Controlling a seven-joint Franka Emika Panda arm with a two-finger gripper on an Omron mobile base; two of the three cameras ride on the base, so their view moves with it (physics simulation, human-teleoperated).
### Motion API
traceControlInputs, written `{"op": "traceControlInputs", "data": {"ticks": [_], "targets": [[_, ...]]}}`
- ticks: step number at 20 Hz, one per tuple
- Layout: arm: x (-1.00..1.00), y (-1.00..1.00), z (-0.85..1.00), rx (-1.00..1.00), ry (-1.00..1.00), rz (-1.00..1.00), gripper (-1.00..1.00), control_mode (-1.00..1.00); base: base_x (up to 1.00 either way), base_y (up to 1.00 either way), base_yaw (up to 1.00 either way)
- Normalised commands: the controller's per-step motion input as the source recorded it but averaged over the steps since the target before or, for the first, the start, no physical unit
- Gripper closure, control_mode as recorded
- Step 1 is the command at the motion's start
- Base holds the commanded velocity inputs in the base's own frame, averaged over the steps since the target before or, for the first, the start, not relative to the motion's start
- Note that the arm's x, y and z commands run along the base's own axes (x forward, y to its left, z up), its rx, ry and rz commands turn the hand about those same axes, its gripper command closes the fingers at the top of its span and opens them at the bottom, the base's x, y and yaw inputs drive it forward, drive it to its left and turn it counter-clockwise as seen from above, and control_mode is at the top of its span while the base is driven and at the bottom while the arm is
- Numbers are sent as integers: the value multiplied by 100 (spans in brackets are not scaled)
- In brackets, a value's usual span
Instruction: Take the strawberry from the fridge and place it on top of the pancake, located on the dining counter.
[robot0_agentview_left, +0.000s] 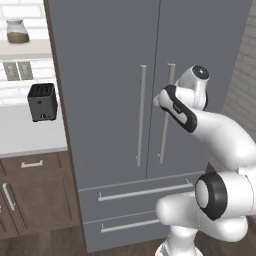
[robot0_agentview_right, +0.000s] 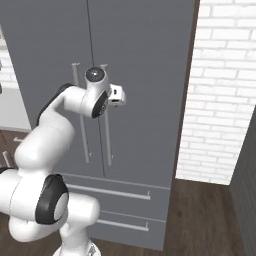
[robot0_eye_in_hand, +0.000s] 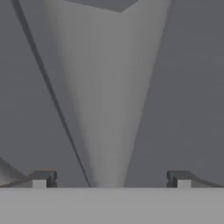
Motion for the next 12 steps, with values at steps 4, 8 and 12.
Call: {"op": "traceControlInputs", "data": {"ticks": [4,8,12], "targets": [[30,0,-1,0,0,-1,-100,-100,0,0,0],[1,5,-24,0,-9,0,-100,-100,0,0,0],[1,11,-26,0,-17,0,-100,-100,0,0,0]]}}
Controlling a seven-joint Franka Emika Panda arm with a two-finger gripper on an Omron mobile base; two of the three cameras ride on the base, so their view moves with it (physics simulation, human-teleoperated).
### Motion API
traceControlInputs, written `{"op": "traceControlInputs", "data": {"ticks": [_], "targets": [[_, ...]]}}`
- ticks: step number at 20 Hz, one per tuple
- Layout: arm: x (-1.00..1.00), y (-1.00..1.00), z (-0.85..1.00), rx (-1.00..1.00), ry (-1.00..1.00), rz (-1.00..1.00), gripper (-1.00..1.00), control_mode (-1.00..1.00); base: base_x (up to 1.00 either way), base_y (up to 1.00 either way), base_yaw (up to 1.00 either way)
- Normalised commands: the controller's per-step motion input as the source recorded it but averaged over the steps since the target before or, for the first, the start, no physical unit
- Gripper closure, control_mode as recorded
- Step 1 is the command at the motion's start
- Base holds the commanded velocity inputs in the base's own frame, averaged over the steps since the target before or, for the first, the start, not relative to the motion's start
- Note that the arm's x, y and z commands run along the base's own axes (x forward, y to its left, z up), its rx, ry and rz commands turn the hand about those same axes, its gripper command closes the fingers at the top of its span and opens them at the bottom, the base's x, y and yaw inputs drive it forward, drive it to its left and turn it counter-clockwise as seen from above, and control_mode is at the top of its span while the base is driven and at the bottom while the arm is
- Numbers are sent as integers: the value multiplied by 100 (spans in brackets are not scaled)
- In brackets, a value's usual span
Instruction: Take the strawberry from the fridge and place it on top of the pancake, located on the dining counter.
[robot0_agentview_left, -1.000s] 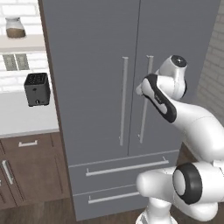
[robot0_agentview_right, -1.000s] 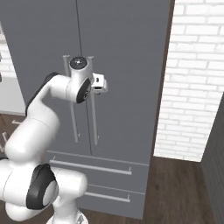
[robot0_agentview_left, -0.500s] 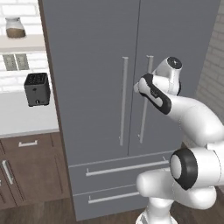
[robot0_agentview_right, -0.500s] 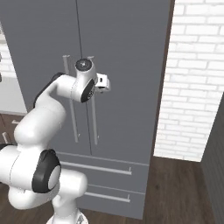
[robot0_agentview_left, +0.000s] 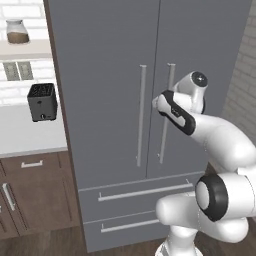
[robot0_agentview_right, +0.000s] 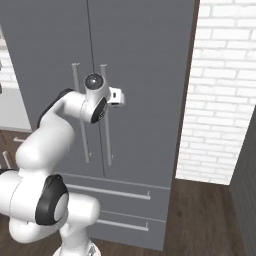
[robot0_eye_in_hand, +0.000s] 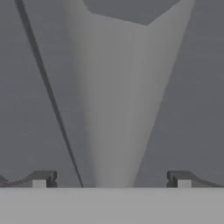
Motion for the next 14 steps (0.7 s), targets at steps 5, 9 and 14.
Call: {"op": "traceControlInputs", "data": {"ticks": [5,9,14], "targets": [[46,18,-7,0,-3,-1,100,-100,0,0,0],[35,0,0,0,1,0,100,-100,0,0,0],[-58,-35,0,0,0,-7,100,-100,0,0,0]]}}
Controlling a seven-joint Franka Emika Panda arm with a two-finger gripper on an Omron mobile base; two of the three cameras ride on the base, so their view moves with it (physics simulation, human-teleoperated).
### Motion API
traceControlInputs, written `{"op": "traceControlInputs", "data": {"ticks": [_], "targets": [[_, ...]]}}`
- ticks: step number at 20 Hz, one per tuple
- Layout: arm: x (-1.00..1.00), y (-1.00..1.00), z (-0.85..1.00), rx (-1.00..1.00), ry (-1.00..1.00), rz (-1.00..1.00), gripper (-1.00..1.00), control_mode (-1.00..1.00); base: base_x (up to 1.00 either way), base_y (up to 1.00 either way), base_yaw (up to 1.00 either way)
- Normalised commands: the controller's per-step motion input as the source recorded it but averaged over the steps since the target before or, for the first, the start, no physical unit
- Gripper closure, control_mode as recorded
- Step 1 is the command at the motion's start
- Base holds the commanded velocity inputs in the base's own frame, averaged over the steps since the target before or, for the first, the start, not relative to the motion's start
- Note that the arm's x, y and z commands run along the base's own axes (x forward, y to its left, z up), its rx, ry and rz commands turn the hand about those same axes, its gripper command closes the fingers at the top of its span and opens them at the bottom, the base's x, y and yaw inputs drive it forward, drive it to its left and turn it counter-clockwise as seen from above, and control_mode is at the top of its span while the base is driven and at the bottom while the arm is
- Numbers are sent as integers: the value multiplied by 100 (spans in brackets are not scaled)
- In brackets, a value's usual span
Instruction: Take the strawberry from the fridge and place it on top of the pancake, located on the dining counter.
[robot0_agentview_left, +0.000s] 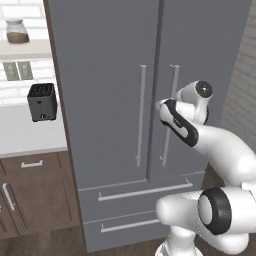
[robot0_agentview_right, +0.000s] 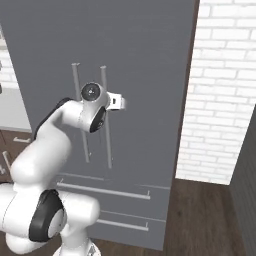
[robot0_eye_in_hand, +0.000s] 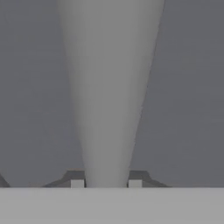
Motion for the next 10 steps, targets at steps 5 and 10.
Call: {"op": "traceControlInputs", "data": {"ticks": [5,10], "targets": [[-100,-79,0,1,0,-14,100,-100,0,0,0],[-100,-92,1,2,0,-9,100,-100,0,0,0]]}}
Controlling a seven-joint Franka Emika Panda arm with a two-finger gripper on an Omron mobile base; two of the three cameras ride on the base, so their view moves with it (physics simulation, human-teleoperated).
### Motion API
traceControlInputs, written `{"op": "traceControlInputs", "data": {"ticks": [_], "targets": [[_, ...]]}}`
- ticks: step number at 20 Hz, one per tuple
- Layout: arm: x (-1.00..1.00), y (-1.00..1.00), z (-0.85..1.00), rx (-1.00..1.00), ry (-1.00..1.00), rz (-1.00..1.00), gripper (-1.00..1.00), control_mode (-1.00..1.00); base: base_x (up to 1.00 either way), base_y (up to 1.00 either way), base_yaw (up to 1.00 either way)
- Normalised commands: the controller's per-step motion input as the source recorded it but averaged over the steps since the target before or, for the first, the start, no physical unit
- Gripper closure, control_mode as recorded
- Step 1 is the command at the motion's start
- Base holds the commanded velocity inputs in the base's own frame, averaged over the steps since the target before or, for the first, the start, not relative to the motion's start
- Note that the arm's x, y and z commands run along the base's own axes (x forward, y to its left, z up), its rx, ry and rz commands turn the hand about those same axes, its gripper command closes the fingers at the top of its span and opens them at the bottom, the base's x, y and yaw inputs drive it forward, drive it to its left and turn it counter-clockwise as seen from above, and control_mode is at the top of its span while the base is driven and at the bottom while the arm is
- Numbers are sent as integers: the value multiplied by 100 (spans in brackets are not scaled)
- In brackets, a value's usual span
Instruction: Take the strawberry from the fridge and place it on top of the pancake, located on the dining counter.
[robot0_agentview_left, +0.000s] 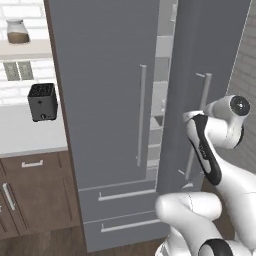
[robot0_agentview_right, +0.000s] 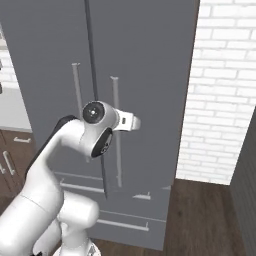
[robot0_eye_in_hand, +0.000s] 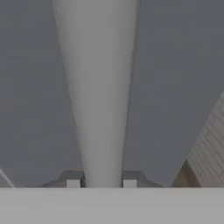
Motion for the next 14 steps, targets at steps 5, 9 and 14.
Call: {"op": "traceControlInputs", "data": {"ticks": [5,9,14], "targets": [[-95,-76,2,2,1,-5,-100,-100,0,0,0],[-16,-9,-14,-2,6,0,-100,-100,0,0,0],[-89,3,16,-1,-7,0,-100,-100,0,0,0]]}}
